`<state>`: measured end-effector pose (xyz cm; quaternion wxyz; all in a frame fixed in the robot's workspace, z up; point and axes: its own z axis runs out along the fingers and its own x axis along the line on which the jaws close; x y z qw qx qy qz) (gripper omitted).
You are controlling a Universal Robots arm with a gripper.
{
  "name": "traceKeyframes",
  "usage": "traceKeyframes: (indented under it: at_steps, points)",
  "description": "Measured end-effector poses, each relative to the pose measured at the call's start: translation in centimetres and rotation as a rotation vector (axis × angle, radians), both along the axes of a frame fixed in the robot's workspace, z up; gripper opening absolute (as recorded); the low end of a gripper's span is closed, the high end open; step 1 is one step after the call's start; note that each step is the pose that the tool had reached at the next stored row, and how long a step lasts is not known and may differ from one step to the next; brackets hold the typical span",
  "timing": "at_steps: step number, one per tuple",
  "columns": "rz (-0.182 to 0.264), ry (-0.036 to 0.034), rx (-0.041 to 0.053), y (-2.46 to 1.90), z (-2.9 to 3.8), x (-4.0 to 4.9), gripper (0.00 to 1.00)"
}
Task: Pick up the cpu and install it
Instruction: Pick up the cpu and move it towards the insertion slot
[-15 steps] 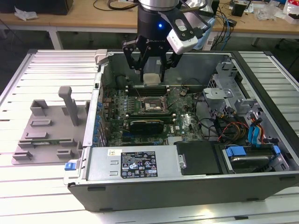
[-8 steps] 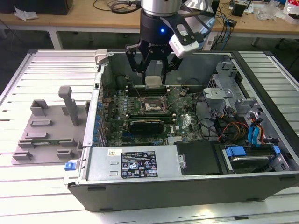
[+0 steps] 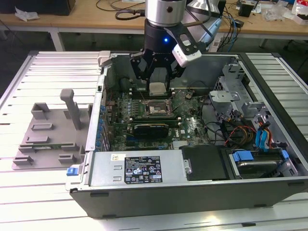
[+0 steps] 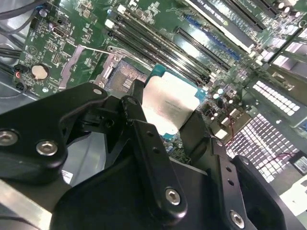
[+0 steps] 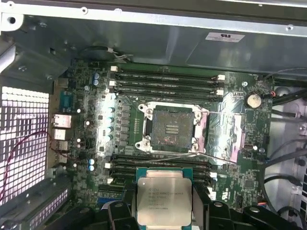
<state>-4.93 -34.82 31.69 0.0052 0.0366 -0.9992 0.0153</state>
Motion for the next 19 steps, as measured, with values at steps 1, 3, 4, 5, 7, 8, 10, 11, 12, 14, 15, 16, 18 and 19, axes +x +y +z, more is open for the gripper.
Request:
traceKeyframes:
  at_steps: [1, 3, 4, 5, 7, 8, 10, 11, 12, 14, 15, 16, 18, 19]
  points:
    - [0.0, 0.0, 0.0, 0.28, -0.23, -0.01, 0.55]
    - [0.0, -0.0001, 0.0001, 0.34, -0.5, -0.03, 0.55]
    - [0.0, -0.0001, 0.0002, 0.36, -0.61, -0.05, 0.55]
    - [0.0, 0.0, -0.0001, 0.44, -0.85, -0.13, 0.55]
    - [0.0, -0.0001, -0.0004, 0.8, -1.28, -0.46, 0.55]
    - [0.0, -0.0001, -0.0005, 0.91, -1.35, -0.55, 0.55]
    - [0.0, -0.0001, -0.0021, 1.93, -2.02, -1.08, 0.55]
    - [-0.001, -0.0001, -0.0022, 2.11, -2.11, -1.16, 0.55]
    - [-0.001, -0.0001, -0.0022, 2.27, -2.24, -1.2, 0.55]
    - [-0.001, -0.0001, -0.0022, 2.35, -2.35, -1.21, 0.55]
    - [-0.001, 0.0, -0.0023, 2.36, -2.34, -1.21, 0.55]
    - [-0.001, -0.0001, -0.0022, 2.36, -2.35, -1.21, 0.55]
    - [-0.001, 0.0, -0.0023, 2.36, -2.35, -1.21, 0.55]
    - [-0.001, 0.0, -0.0022, 2.37, -2.35, -1.21, 0.55]
